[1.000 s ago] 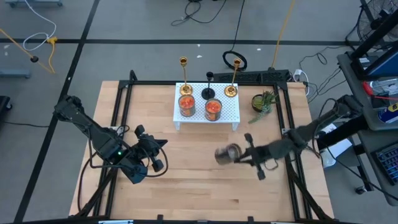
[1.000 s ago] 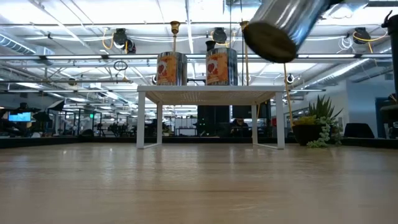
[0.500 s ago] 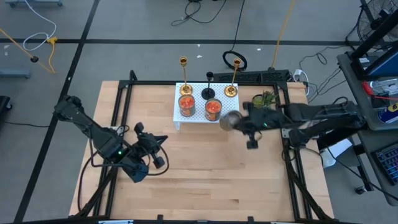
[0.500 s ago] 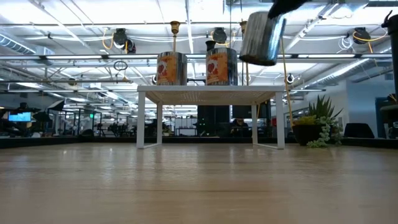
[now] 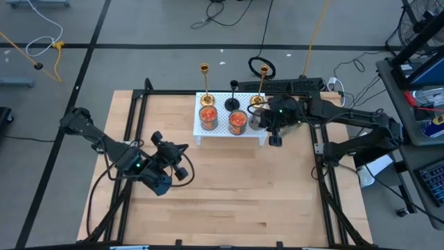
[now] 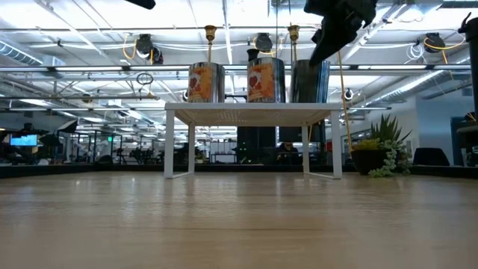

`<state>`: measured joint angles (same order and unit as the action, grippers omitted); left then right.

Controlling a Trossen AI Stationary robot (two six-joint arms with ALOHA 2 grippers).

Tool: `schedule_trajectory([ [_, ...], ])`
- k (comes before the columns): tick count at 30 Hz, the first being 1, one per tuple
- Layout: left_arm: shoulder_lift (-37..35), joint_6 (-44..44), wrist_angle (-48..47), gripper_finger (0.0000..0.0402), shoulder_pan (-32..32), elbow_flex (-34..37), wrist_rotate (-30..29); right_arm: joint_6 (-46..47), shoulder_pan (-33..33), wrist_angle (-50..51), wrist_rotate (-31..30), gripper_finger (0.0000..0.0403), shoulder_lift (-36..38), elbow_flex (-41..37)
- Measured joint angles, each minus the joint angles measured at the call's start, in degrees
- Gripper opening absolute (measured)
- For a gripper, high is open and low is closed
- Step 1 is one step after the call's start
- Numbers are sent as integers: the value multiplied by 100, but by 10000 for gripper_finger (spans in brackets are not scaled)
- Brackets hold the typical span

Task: Pick & Place candle stick holders
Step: Put the brown scented candle on the shelf aligned with the other golden candle holder, then return to Home Position

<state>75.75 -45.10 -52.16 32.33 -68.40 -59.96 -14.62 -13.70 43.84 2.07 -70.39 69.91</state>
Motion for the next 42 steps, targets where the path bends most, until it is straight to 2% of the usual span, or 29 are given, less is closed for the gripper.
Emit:
schedule_trajectory([
  [8, 0, 134, -4, 4, -91, 0, 50, -94, -142, -98, 87, 23, -34, -8],
  [17, 0, 192, -2, 27, -86, 0, 52, -91, -135, -126, 103, 31, -11, -11],
  [24, 0, 190, -2, 9, -86, 0, 52, -129, -135, -158, 103, 35, -11, -12],
  [28, 0, 184, -2, 5, -86, -1, 52, -131, -134, -151, 105, 56, -11, -13],
  [34, 0, 176, -3, 27, -86, 0, 53, -165, -127, -181, 105, 108, 70, -17],
  [42, 0, 239, -6, 30, -67, 0, -126, -69, 96, -197, 103, 141, 681, -17],
])
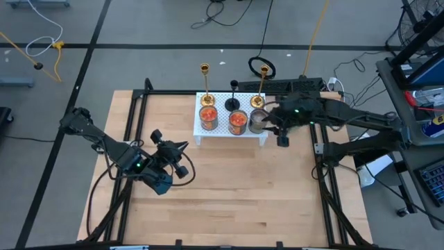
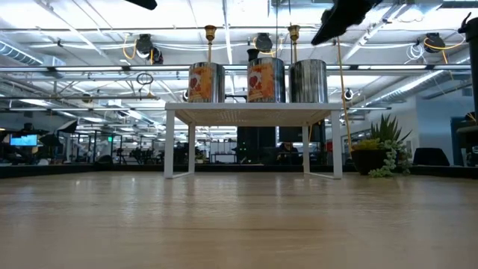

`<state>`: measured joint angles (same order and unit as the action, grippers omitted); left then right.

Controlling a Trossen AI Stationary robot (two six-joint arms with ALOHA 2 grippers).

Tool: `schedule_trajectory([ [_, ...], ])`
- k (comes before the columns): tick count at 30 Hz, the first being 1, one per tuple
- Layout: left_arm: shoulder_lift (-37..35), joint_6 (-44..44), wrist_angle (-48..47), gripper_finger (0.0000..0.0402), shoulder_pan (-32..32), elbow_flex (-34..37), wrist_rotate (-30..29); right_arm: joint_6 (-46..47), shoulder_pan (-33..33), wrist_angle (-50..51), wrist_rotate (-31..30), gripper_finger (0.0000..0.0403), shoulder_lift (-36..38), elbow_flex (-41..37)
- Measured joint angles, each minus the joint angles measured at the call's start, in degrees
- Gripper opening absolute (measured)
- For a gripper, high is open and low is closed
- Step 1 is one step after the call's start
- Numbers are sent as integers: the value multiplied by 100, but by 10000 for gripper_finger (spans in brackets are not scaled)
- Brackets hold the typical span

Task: Pick & Place candle stick holders
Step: Return to Home Position

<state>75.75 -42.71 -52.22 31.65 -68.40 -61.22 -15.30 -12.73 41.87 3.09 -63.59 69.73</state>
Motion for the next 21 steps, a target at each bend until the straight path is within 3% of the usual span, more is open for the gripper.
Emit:
schedule_trajectory([
  [5, -158, 333, -8, 30, 195, -2, -795, 117, 509, -45, 0, 132, 545, 0],
  [12, -897, 496, -485, 30, 590, -2, -924, 390, 1352, -223, 20, 101, 1134, -90],
  [18, -1796, 15, -1458, 30, 923, 243, -1101, 345, 1829, -699, 20, 84, 1795, -991],
  [21, -2247, 24, -1385, 30, 1063, 820, -770, 242, 1940, -1356, 22, 78, 2202, -1696],
])
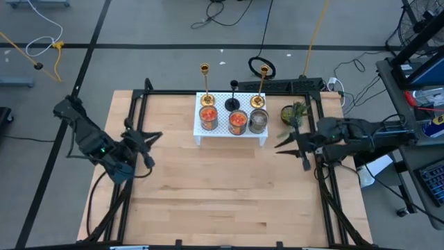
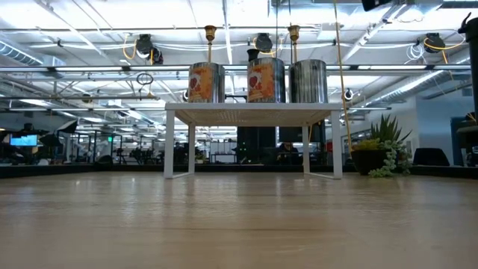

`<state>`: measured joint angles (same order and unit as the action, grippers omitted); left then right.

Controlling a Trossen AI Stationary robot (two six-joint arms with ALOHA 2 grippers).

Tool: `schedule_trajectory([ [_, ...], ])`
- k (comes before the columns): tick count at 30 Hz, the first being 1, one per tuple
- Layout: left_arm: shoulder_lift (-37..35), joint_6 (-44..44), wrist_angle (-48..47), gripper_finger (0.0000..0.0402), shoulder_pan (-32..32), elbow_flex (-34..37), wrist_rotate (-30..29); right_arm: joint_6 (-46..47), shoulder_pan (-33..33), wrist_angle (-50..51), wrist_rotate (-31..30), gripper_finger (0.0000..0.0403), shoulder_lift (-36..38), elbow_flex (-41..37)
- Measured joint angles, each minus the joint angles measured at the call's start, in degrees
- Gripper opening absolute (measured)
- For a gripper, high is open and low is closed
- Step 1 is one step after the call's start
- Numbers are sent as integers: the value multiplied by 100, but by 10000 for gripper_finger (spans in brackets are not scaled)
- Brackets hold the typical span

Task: Pick & Place candle stick holders
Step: Return to Home Position

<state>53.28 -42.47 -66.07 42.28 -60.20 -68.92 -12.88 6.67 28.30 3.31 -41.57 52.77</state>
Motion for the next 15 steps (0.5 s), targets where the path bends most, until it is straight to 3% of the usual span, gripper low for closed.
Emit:
schedule_trajectory([
  [3, -409, -179, 689, 30, 13, 821, 552, -110, 20, -872, 10, 73, 369, -725],
  [6, -714, 39, 2075, 30, 13, 1720, 1096, -143, 14, -1315, 320, 66, 649, -1322],
  [11, -959, 2099, 4801, 30, -54, 2940, 2082, 4, 12, -1722, 719, 49, 925, -1891],
  [15, -1137, 3792, 6569, 31, -356, 3486, 2994, 2, -38, -1670, 748, 35, 1093, -1965],
])
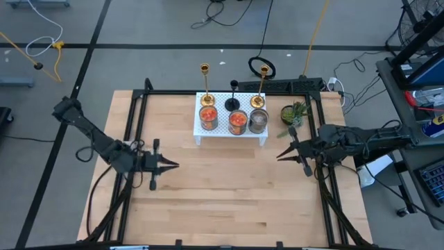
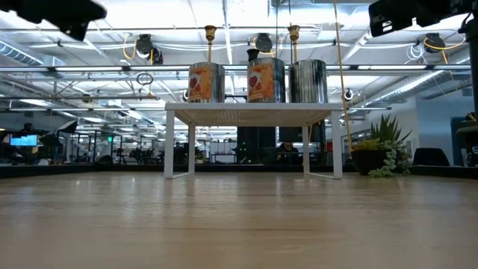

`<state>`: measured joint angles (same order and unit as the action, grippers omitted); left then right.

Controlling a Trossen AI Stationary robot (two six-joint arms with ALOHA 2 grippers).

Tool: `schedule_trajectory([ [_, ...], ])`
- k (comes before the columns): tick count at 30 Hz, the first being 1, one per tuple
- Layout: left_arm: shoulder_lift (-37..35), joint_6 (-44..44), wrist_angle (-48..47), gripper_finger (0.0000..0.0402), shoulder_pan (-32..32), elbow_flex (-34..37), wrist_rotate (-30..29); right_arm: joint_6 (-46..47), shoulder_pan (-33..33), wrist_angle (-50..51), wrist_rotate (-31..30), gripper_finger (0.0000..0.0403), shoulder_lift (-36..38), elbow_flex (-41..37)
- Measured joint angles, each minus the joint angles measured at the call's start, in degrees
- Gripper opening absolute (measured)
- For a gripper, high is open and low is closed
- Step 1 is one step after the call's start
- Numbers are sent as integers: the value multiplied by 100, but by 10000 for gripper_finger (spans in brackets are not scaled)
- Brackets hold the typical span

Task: Pick & Place candle stick holders
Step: Return to Home Position

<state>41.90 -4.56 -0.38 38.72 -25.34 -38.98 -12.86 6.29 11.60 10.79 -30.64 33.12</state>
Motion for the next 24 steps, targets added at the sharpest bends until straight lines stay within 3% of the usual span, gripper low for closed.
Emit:
schedule_trajectory([
  [2, -110, 575, 411, 31, -190, 121, 351, -19, -27, 123, 2, 26, 73, 0],
  [6, -588, 1161, 29, 31, -518, 136, 469, -141, -71, 424, 1, 4, 254, -6],
  [13, -1898, 1014, -1015, 31, -891, 136, 579, -130, -102, 790, 284, 2, 657, -14],
  [16, -2352, 937, -1270, 31, -914, 136, 588, -133, -99, 491, 585, 2, 828, -147],
  [24, -2996, 1339, -1406, 31, -912, 229, 598, 161, -99, -262, 595, 2, 1284, -937],
])
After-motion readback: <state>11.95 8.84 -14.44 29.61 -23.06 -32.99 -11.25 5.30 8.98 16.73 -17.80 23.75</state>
